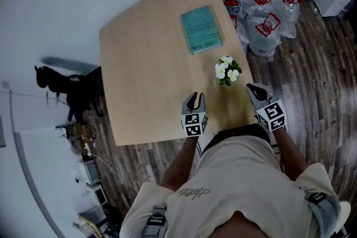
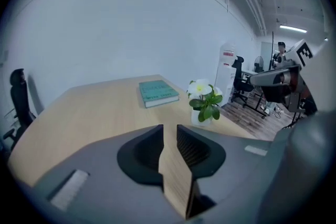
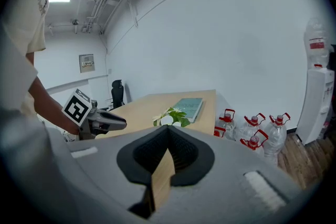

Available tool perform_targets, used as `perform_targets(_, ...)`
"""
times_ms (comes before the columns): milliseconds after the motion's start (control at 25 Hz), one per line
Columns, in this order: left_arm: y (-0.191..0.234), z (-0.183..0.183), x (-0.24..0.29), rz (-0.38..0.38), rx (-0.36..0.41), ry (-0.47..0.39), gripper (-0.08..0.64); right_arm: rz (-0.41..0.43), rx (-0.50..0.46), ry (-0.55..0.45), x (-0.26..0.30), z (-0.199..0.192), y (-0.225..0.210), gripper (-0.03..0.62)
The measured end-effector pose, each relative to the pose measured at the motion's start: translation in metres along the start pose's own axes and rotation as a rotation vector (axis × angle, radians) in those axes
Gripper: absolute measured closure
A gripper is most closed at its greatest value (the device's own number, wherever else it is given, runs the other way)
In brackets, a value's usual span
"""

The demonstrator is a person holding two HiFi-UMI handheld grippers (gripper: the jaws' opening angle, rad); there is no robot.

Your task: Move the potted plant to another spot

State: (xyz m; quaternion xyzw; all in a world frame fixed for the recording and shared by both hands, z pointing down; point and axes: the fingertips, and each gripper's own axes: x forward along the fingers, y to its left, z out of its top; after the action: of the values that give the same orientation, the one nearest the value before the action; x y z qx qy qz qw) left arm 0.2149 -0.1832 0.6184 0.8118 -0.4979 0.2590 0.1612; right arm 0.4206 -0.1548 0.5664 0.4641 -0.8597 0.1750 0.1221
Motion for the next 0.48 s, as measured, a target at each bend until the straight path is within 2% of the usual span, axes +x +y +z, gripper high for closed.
perform_targets(80,0.009,0.010,-0.008,0.023,-0.019,-0.042,0.513,-0.009,-0.010,-0.003,-0.003,0.003,0.004,0.590)
perform_targets(160,0.016,0.021,-0.014,0.026,-0.039,-0.078,0.543,-0.019,-0.022,-0.002,-0.007,0.005,0.007,0.590)
perform_targets(480,0.022,0.067,-0.042,-0.028,-0.063,-0.183,0.543,-0.069,-0.042,-0.026,-0.018,0.023,0.009,0.591)
